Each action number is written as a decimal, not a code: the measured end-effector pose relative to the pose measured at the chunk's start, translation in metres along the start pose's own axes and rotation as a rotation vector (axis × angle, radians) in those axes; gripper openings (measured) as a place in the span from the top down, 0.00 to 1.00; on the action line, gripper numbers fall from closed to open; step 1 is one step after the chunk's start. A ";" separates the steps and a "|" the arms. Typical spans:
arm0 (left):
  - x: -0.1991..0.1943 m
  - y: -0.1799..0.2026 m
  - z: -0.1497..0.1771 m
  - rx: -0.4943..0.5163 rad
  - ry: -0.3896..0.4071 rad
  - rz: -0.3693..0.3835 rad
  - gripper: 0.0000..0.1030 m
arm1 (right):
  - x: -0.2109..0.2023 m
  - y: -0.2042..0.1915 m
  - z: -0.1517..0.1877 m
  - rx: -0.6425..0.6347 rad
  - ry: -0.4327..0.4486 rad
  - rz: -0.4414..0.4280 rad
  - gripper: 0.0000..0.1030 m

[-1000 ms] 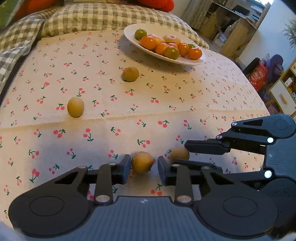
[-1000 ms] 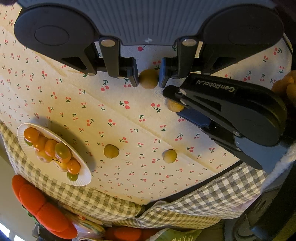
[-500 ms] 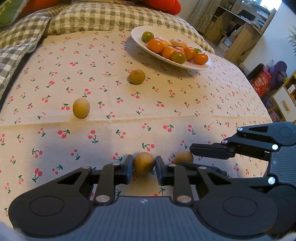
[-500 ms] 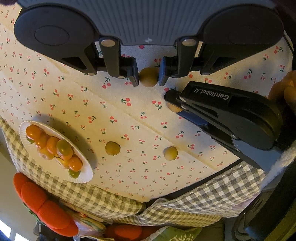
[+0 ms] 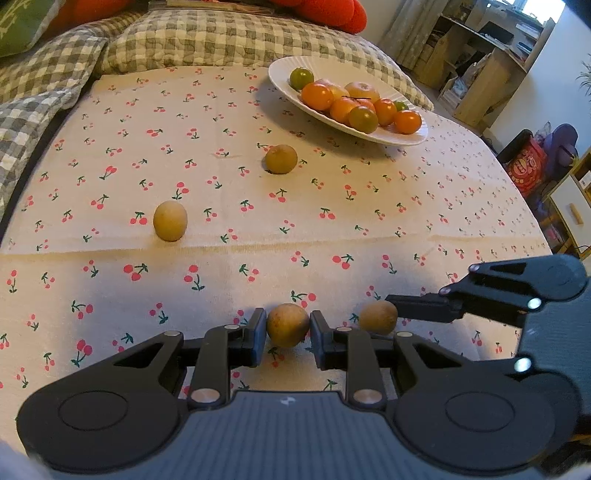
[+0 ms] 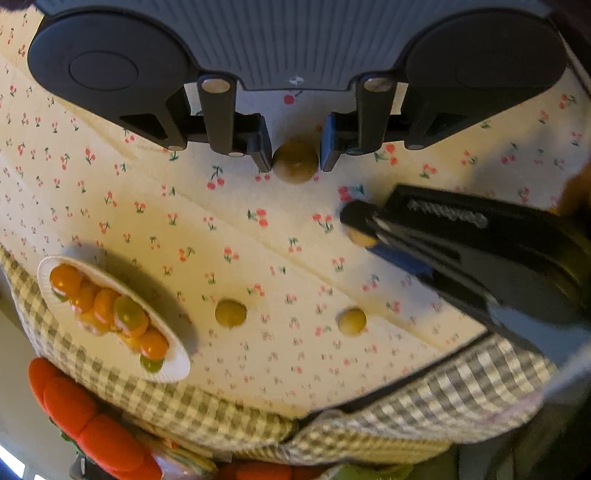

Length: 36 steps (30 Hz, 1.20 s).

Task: Organize fruits
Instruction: 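Carry both held fruits up to the white plate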

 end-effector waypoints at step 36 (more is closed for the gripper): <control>-0.031 0.016 -0.040 -0.087 0.148 0.038 0.87 | -0.048 0.049 -0.025 0.147 0.251 0.073 0.77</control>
Point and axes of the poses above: each gripper's, at about its wrist camera, not at the fingertips, and x roughly the way its jaws point, y to its right, z to its underside, the point moved 3 cm from there along x, roughly the way its jaws point, and after that the axes turned 3 degrees about -x, right-handed, at the moved point
